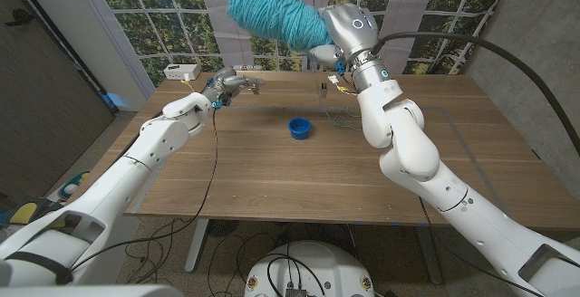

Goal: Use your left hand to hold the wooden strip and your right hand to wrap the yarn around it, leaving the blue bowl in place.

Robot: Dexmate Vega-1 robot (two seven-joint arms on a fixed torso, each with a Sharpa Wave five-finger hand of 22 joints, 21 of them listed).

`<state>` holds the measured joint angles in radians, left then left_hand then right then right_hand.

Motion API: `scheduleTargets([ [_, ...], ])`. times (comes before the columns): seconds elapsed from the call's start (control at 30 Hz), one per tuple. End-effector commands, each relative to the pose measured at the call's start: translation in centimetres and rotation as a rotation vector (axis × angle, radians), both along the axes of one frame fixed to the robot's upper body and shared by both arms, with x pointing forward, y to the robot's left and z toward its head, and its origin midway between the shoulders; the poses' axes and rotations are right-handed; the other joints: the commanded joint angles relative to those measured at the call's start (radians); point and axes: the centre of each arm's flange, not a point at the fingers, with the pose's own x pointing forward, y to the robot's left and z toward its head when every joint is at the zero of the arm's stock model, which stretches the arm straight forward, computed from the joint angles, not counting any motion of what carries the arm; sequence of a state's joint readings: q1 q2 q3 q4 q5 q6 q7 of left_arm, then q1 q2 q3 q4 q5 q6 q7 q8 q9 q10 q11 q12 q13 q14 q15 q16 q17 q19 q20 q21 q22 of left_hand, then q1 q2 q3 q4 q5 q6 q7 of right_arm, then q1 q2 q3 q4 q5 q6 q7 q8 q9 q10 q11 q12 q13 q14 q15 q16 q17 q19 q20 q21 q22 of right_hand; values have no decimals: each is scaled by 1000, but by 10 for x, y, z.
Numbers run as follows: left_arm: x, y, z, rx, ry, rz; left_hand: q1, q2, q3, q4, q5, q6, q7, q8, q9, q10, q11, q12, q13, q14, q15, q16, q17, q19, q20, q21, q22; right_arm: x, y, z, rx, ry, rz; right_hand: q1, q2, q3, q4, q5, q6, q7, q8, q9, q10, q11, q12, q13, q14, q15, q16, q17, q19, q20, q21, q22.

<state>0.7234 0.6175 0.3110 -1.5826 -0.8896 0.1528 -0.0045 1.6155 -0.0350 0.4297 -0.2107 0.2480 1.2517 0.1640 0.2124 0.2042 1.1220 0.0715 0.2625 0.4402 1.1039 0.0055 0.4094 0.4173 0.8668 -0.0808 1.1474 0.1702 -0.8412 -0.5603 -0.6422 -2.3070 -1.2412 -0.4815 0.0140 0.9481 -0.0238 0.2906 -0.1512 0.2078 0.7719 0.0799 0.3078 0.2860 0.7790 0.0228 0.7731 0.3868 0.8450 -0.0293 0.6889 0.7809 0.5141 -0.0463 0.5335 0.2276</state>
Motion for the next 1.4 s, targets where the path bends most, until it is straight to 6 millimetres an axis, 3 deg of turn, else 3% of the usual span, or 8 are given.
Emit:
scheduleTargets([
  [0.03, 4, -2, 6, -31, 20, 15, 1, 9, 47, 37, 8, 18, 19, -4, 0, 8, 1, -3, 5, 114, -89, -2, 5, 42, -98, 3, 2, -16, -3, -14, -44, 169, 29, 201, 200, 107, 111, 10, 183, -174, 0, 3, 145, -146, 5, 135, 83, -194, -6, 5, -6, -50, 9, 1],
  [0.23, 9, -5, 10, -48, 25, -14, 0, 8, 49, 38, 12, 19, 18, -6, 0, 6, 0, -4, 8, 113, -90, -3, 6, 44, -98, 3, 2, -18, -2, -25, -90, 304, 3, 201, 197, 105, 112, 10, 182, -178, -3, 5, 143, -143, 4, 135, 75, -193, -16, 6, -10, -52, 12, 0],
  [0.5, 10, -8, 18, -14, 34, -15, -1, 7, 51, 38, 17, 19, 16, -9, 0, 7, -1, -4, 10, 113, -92, -4, 5, 45, -99, 4, 2, -6, -2, -39, -125, 416, -12, 192, 184, 96, 117, 16, 195, -211, -7, 3, 132, -129, -11, 119, 42, -192, -53, 4, -26, -57, 19, -2],
  [0.67, 10, -7, 21, -16, 31, -12, -2, 6, 52, 38, 19, 18, 16, -9, 0, 6, -2, -5, 11, 113, -92, -5, 4, 45, -99, 4, 2, 3, 1, -49, -169, 448, -72, 191, 173, 90, 115, 21, 209, -216, -7, 0, 133, -130, -18, 108, 27, -194, -71, 1, -30, -57, 22, -4],
  [1.07, 10, -7, 22, -14, 43, -13, -5, 4, 55, 38, 24, 19, 18, -11, 1, 5, -5, -7, 15, 113, -91, -5, 6, 46, -101, 5, 2, 27, 8, -64, -253, 546, -239, 190, 166, 82, 115, 34, 226, -226, -12, -8, 136, -134, -27, 96, 13, -194, -100, -5, -41, -58, 28, -9],
  [1.4, 6, -10, 25, 9, 36, -8, -7, 4, 58, 38, 29, 15, 16, -14, 1, 6, -9, -8, 17, 113, -92, -6, 7, 46, -101, 5, 2, 60, 5, -74, -272, 772, -418, 190, 163, 76, 116, 46, 227, -229, -21, -15, 130, -139, -39, 89, -2, -193, -127, -10, -54, -58, 31, -13],
])
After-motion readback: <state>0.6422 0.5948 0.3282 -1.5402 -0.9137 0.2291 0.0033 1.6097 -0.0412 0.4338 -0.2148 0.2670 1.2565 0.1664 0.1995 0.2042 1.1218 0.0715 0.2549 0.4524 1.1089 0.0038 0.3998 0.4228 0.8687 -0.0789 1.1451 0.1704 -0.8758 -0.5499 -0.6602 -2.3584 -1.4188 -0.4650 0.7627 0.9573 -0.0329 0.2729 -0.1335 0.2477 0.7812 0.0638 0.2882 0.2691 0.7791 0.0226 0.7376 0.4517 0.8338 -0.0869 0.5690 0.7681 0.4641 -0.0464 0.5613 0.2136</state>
